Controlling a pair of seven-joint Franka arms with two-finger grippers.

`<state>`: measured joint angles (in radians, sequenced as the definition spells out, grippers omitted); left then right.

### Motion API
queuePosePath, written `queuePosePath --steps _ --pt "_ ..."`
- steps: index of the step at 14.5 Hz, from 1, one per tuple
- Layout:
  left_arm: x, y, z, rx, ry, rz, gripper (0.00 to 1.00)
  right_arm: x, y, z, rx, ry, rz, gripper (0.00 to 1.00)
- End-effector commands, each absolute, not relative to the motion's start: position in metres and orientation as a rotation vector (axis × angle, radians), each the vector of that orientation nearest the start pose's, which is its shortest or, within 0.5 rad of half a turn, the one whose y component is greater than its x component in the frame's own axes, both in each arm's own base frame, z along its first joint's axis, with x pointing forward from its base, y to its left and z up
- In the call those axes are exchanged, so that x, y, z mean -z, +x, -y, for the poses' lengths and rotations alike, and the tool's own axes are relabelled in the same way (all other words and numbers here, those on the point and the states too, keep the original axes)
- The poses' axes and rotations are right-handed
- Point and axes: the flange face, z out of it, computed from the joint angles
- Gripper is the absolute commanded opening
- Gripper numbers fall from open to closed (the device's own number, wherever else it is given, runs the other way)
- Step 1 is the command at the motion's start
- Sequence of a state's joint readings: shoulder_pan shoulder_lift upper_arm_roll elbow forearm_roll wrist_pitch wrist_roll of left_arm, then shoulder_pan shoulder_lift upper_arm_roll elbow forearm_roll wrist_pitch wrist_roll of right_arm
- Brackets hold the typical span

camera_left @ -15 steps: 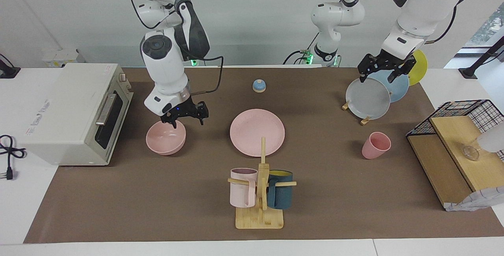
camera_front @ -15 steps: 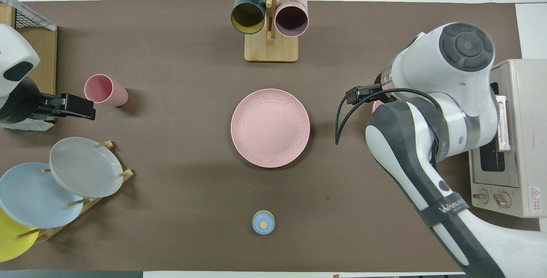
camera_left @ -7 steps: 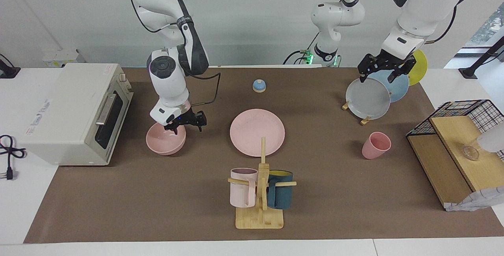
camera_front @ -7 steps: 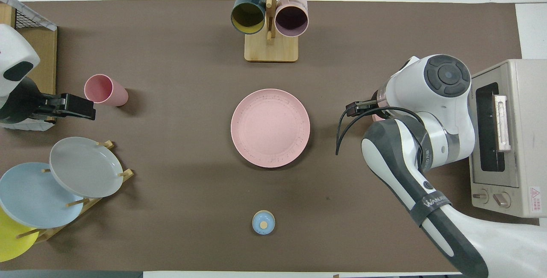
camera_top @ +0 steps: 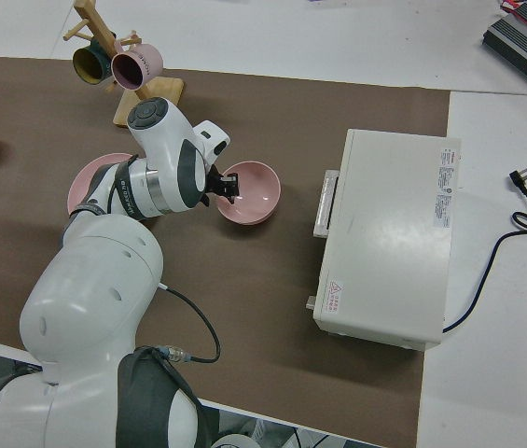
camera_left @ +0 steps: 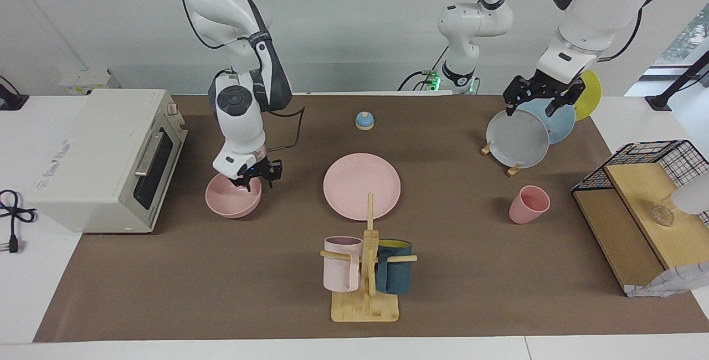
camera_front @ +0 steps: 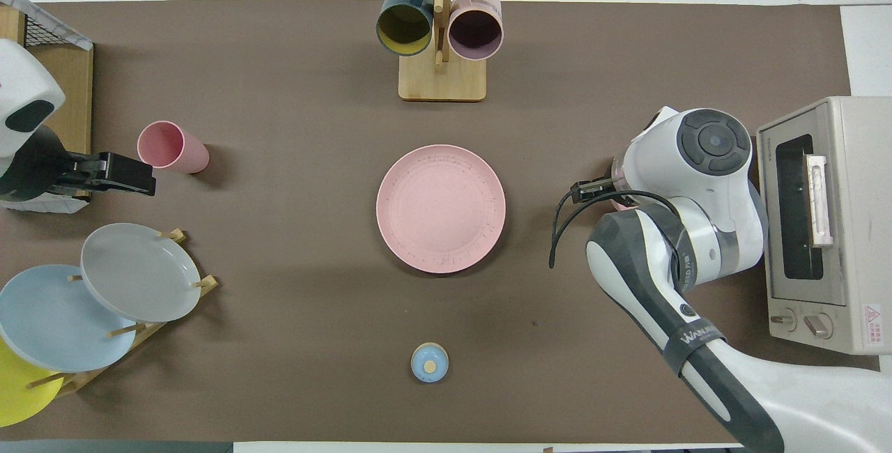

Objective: Organize tableware
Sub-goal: 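Grasp the pink bowl rim with the right gripper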

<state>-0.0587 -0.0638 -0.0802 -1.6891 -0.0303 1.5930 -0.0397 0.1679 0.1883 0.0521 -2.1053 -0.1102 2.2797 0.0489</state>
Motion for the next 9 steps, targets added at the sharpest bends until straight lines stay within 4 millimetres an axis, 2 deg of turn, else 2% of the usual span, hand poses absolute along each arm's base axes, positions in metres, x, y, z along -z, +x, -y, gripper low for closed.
queuePosePath --steps 1,2,4,5,7,9 --pt "-0.611 0.526 0.077 -0.049 -3.140 -0.141 1.00 -0.325 0.556 -0.114 0.020 -3.198 0.467 0.10" --pt "-0.611 0.526 0.077 -0.047 -3.141 -0.141 1.00 -0.325 0.555 -0.118 0.013 -3.198 0.473 0.00" --pt "-0.610 0.527 0.077 -0.037 -3.143 -0.139 1.00 -0.332 0.556 -0.130 0.004 -3.199 0.489 0.00" --pt "-0.609 0.528 0.076 -0.030 -3.145 -0.139 1.00 -0.347 0.561 -0.143 0.002 -3.199 0.514 0.00" --pt "-0.602 0.533 0.075 -0.021 -3.147 -0.134 1.00 -0.389 0.578 -0.191 -0.054 -3.221 0.491 0.00" --pt "-0.588 0.545 0.073 -0.021 -3.149 -0.124 1.00 -0.426 0.580 -0.264 -0.012 -3.234 0.411 0.00"
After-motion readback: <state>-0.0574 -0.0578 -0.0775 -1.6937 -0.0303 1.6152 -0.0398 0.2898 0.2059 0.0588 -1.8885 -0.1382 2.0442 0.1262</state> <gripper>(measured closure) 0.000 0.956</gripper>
